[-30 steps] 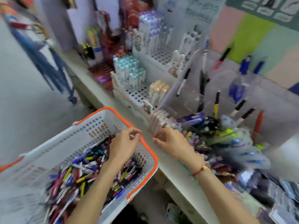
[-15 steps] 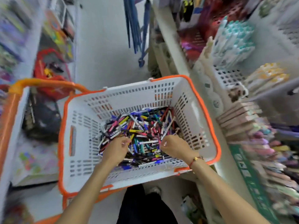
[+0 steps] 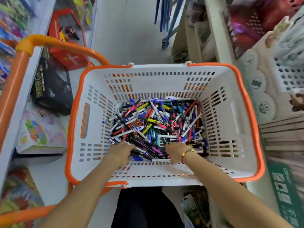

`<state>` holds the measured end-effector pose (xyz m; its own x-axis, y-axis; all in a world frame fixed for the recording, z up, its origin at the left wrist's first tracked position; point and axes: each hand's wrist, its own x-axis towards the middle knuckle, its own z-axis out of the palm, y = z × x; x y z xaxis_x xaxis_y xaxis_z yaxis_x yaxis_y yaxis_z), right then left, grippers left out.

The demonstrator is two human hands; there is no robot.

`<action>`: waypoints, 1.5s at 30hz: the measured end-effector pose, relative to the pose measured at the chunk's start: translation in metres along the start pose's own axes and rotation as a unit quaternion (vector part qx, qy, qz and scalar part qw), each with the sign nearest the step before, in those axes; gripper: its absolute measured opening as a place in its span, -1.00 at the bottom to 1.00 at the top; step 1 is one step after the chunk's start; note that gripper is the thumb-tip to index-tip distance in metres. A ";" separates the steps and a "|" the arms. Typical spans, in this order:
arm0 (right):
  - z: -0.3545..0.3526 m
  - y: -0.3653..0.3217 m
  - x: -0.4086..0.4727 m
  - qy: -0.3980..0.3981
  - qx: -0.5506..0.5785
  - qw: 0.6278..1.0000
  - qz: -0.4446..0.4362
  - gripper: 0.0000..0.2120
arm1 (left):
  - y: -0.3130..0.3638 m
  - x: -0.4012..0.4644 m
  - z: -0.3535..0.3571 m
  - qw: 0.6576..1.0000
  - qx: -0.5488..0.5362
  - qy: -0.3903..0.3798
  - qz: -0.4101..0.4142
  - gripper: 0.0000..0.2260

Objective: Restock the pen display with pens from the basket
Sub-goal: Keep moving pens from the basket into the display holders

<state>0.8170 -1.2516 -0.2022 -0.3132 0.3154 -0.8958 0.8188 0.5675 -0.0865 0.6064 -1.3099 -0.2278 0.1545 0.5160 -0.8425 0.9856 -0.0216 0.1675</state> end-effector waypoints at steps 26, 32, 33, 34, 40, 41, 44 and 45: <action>0.011 0.009 0.017 0.023 -0.149 0.989 -0.009 -0.84 | -0.017 0.023 0.005 0.929 0.361 0.060 0.060 -0.67; 0.011 0.024 0.002 0.102 -0.024 0.994 -0.037 -0.70 | -0.022 0.006 -0.004 0.956 0.261 0.086 0.103 -0.58; 0.011 0.025 -0.001 0.112 -0.005 0.993 -0.043 -0.70 | -0.021 0.001 -0.003 0.963 0.225 0.103 0.102 -0.56; 0.010 0.025 -0.003 0.118 0.013 0.992 -0.048 -0.71 | -0.020 -0.001 -0.002 0.971 0.180 0.120 0.098 -0.55; -0.007 0.023 -0.017 0.216 0.337 0.912 -0.086 -0.74 | 0.013 -0.029 -0.032 0.932 -0.346 0.092 0.054 -0.72; -0.012 0.021 -0.023 0.240 0.410 0.875 -0.095 -0.75 | 0.020 -0.036 -0.039 0.882 -0.459 0.085 0.062 -0.76; -0.026 0.017 -0.037 0.312 0.562 0.756 -0.124 -0.77 | 0.032 -0.051 -0.057 0.692 -0.715 0.033 0.091 -0.77; -0.031 0.015 -0.041 0.326 0.597 0.722 -0.128 -0.77 | 0.034 -0.054 -0.060 0.626 -0.773 0.012 0.107 -0.76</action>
<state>0.8272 -1.2330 -0.1531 -0.3690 0.8279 -0.4225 0.4038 -0.2667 -0.8751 0.6275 -1.2866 -0.1459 0.2516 0.6557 -0.7118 -0.3030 0.7519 0.5855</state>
